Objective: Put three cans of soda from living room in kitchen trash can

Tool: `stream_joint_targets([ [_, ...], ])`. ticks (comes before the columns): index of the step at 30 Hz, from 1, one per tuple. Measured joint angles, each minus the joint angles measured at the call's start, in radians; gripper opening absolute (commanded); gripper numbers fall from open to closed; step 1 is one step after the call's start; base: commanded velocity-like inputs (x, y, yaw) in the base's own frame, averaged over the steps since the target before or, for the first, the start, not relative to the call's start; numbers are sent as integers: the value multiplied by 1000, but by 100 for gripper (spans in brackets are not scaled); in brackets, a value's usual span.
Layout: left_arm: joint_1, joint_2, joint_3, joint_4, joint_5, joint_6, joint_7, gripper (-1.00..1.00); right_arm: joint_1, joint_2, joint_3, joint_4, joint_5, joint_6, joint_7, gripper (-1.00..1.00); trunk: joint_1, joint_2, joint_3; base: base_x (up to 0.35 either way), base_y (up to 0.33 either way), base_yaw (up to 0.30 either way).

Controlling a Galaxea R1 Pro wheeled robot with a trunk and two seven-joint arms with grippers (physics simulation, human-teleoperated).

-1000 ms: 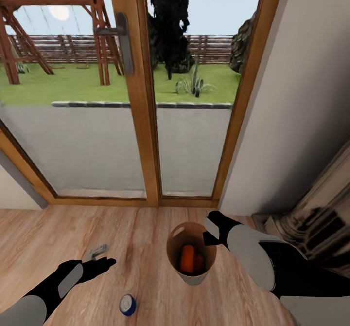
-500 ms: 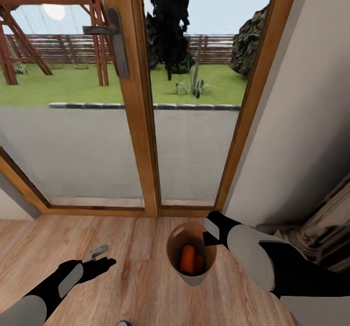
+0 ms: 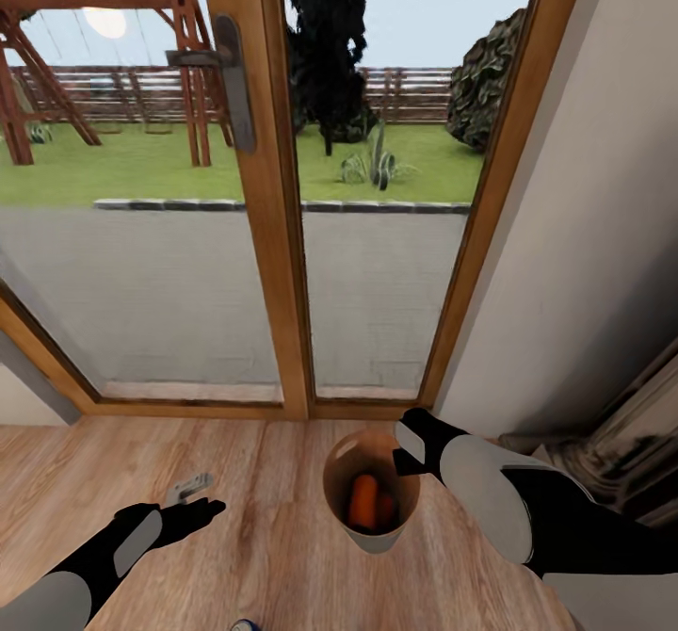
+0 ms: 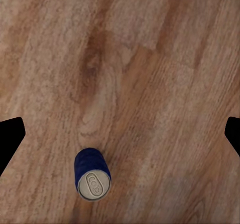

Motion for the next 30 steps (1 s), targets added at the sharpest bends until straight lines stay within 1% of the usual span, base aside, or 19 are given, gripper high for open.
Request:
stream_joint_targets([
  [2,0,-1,0,0,0,0,0,100,0,0,0,0,-1,0,0,-100,0,0,0,-45,46,0],
  [5,0,-2,0,0,0,-3,0,100,0,0,-11,0,-6,-2,2,-100,0,0,0,-23,23,0],
  [11,0,-2,0,2,0,-6,1,100,0,0,0,0,-1,0,0,-100,0,0,0,-7,8,0],
  [15,0,-7,0,5,-1,-6,0,100,0,0,-8,0,-5,-3,1,-100,0,0,0,-1,1,0],
  [20,0,-12,0,6,-1,-5,1,100,0,0,-3,0,-2,-3,1,-100,0,0,0,0,0,0],
  [30,0,-15,0,8,-2,-5,1,100,0,0,-4,-1,-3,-4,2,-100,0,0,0,0,0,0],
])
